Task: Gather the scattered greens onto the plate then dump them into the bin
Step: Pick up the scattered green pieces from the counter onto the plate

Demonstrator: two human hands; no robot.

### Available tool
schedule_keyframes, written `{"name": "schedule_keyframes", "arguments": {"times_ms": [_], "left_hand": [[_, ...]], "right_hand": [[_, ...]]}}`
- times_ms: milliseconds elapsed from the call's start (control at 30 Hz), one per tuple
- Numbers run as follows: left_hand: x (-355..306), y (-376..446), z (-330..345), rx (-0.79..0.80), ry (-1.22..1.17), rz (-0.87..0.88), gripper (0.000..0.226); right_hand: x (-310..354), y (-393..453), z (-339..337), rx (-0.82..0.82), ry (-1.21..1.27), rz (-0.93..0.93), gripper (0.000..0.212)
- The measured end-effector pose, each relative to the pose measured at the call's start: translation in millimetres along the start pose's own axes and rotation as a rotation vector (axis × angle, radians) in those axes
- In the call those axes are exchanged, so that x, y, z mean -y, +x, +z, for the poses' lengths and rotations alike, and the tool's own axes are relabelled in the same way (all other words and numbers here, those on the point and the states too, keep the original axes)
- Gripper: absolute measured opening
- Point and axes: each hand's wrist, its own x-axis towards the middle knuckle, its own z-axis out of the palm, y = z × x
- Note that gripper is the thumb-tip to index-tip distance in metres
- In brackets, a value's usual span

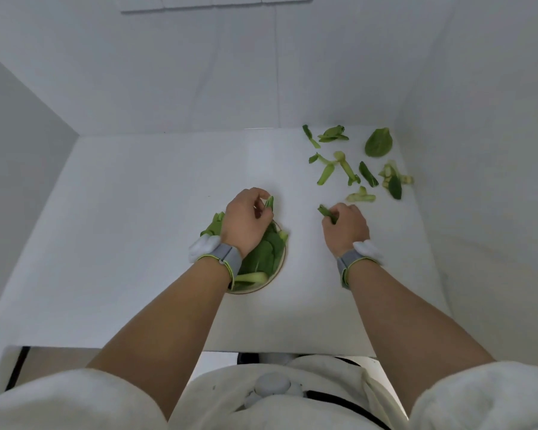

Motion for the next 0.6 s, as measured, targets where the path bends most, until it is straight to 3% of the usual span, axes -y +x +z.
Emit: {"name": "schedule_keyframes", "arguments": {"times_ms": [267, 433, 600], "left_hand": [[45, -17, -46, -0.007, -0.005, -0.018, 0.022], [62, -23, -59, 0.036, -0.014, 0.001, 0.021], [77, -31, -62, 0.144, 0.069, 0.04, 0.022]], "right_hand": [[64, -39, 7, -0.117, 0.397, -0.006, 0.018], [96, -64, 14, -0.067, 0.434, -0.084, 0.042], [115, -85, 22, -0.005, 0.341, -0.209, 0.025]]}}
